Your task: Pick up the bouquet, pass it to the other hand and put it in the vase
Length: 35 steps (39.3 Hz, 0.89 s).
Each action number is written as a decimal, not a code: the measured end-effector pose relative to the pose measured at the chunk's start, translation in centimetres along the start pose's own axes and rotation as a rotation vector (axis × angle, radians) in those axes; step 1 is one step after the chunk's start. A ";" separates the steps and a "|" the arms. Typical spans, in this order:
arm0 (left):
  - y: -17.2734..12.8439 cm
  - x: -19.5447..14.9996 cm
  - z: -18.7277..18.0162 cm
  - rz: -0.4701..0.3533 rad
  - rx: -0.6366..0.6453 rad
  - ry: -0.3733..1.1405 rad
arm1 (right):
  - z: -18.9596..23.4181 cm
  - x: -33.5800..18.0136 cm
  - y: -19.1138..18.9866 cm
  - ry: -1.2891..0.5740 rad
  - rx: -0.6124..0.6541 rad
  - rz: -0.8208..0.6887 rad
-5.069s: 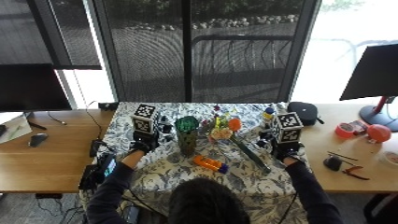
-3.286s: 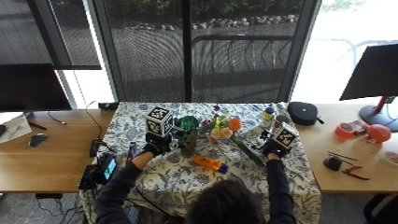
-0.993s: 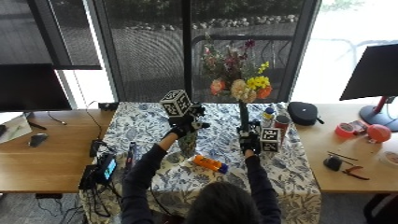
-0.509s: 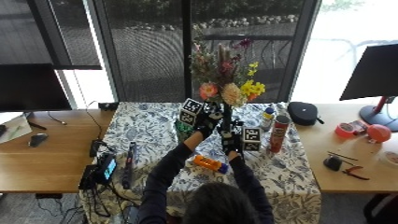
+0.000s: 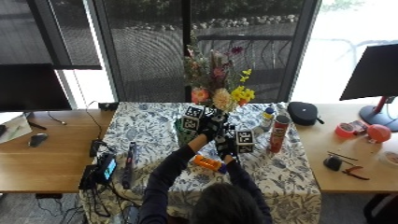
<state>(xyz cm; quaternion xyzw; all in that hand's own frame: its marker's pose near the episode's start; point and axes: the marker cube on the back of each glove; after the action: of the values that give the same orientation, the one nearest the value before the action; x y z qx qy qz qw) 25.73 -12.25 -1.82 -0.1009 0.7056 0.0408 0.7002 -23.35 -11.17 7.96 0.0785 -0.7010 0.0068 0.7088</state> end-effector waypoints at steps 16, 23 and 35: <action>-3.1 2.2 -4.0 0.097 0.338 -0.131 | -2.1 -0.8 0.9 0.058 -0.109 -0.054; -3.2 6.7 -6.9 0.164 0.454 -0.174 | -5.2 -1.8 0.5 0.127 -0.072 -0.066; -2.6 10.2 -11.8 0.172 0.598 -0.131 | -8.9 -4.2 0.6 0.202 -0.046 -0.101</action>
<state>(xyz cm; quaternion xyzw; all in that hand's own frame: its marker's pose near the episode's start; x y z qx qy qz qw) 14.67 -18.05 -11.62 0.1724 0.6456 -0.1029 0.7368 -14.66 -9.09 3.75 0.0961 -0.6210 -0.0372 0.7770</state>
